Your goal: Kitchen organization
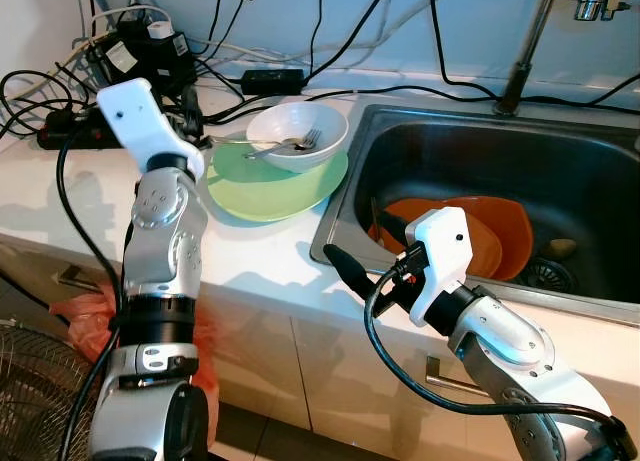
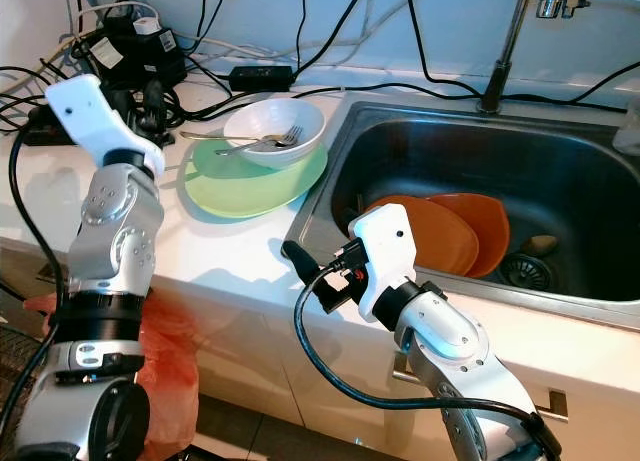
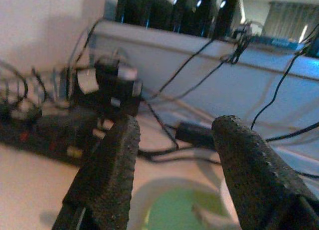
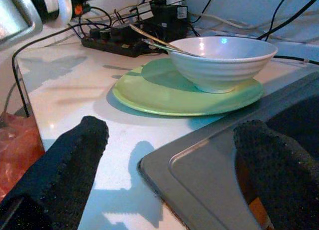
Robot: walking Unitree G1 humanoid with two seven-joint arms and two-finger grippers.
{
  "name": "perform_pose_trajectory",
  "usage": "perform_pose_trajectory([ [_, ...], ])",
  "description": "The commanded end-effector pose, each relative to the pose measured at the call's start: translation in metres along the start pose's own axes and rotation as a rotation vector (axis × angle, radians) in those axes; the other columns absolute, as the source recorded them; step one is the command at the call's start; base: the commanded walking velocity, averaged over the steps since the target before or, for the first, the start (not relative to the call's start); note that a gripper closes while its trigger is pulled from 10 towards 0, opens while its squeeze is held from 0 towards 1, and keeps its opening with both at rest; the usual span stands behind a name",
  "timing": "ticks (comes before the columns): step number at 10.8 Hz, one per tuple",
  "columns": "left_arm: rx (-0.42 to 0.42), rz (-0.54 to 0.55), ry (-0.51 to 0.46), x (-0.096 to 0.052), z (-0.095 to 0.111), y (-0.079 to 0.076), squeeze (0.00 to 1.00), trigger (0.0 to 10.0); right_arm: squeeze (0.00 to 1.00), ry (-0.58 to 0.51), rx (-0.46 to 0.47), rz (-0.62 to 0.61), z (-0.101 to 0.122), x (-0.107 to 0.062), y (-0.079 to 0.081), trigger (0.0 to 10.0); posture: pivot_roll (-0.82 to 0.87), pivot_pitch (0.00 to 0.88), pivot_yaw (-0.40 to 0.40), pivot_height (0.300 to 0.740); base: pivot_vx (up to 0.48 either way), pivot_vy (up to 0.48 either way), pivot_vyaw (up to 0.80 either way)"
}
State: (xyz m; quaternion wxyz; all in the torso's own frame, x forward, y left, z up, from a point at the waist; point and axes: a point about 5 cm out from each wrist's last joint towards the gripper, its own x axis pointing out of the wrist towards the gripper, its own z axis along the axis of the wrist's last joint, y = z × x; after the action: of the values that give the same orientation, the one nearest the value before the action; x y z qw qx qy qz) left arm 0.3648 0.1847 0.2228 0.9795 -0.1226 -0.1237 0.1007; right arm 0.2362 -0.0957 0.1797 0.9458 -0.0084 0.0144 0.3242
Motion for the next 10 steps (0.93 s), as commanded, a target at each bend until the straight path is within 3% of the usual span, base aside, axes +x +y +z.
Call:
perform_pose_trajectory([
  [1, -0.031, 0.027, 0.014, 0.0, 0.0, 0.003, 1.0, 10.0, 0.0, -0.014, -0.013, 0.014, 0.003, 0.002, 0.002, 10.0, -0.15, 0.0, 0.083, 0.74, 0.0, 0.0, 0.0],
  [5, -0.114, 0.02, 0.043, 0.003, -0.001, 0.0, 1.0, 10.0, 0.0, -0.013, -0.013, 0.009, 0.003, 0.001, 0.002, 10.0, -0.16, 0.0, 0.087, 0.74, 0.0, 0.0, 0.0],
  [9, -0.208, -0.002, 0.133, 0.005, -0.016, -0.01, 1.0, 10.0, 0.0, -0.013, -0.013, 0.01, 0.003, 0.001, 0.002, 10.0, -0.16, 0.0, 0.087, 0.74, 0.0, 0.0, 0.0],
  [10, -0.229, -0.002, 0.154, 0.004, -0.02, -0.011, 0.02, 10.0, 0.0, -0.012, -0.013, 0.009, 0.003, 0.001, 0.002, 10.0, -0.16, 0.0, 0.088, 0.74, 0.0, 0.0, 0.0],
])
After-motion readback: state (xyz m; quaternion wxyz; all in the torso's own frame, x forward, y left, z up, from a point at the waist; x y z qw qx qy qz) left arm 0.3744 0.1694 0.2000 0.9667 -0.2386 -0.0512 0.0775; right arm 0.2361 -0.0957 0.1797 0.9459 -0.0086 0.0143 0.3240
